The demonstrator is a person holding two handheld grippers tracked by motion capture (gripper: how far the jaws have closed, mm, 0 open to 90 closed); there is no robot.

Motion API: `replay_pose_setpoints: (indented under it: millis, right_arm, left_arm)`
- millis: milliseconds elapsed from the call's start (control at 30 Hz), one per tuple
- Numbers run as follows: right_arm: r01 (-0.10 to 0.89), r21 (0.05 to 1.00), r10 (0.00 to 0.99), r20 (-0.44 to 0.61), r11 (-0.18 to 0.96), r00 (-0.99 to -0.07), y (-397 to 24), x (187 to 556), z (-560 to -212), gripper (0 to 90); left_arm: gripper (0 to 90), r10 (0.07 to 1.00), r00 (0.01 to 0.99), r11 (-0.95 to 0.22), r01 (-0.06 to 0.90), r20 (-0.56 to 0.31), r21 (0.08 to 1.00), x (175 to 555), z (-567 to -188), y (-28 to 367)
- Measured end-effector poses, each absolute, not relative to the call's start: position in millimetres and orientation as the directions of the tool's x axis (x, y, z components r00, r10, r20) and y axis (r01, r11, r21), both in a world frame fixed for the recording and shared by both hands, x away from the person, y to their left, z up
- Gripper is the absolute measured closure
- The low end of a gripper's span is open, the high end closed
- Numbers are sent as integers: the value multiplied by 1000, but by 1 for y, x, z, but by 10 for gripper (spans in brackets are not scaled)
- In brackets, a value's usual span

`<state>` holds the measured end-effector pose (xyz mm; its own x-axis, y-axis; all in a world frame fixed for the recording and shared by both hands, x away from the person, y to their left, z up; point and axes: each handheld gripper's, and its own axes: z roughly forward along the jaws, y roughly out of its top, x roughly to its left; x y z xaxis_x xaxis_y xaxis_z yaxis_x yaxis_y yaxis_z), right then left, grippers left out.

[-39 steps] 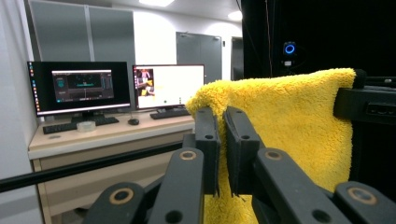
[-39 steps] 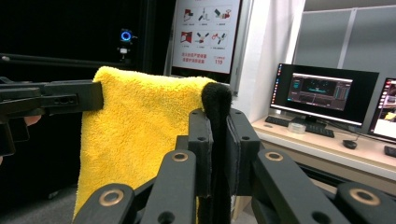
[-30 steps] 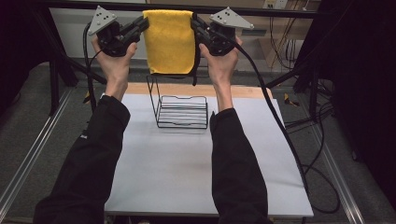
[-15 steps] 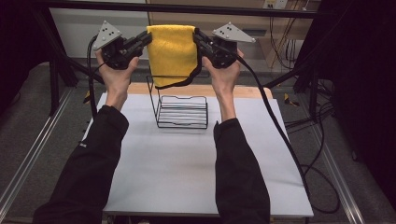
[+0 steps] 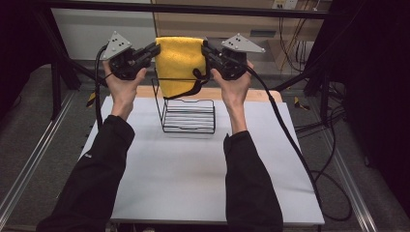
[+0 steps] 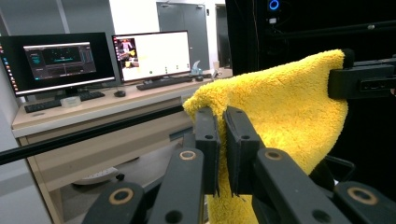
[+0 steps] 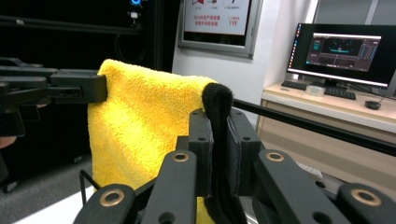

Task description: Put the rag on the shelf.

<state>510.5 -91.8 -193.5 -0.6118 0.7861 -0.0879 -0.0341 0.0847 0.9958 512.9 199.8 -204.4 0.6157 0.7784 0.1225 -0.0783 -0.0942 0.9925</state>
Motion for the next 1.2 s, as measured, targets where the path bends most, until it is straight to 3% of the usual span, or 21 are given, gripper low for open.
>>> replay_pose_setpoints:
  millis: [433,700,1200]
  right_arm:
    - [10,995,779,-69,97,-623,-94,515,-221,822]
    - [-22,996,771,-79,84,-632,-99,508,-214,821]
    - [-60,984,744,-168,170,-647,-98,485,-212,817]
  left_arm:
    - [842,770,621,-141,-58,146,988,512,-224,199]
    - [841,753,636,-132,-100,165,986,500,-218,198]
    - [837,721,663,-180,-101,201,979,481,-221,203]
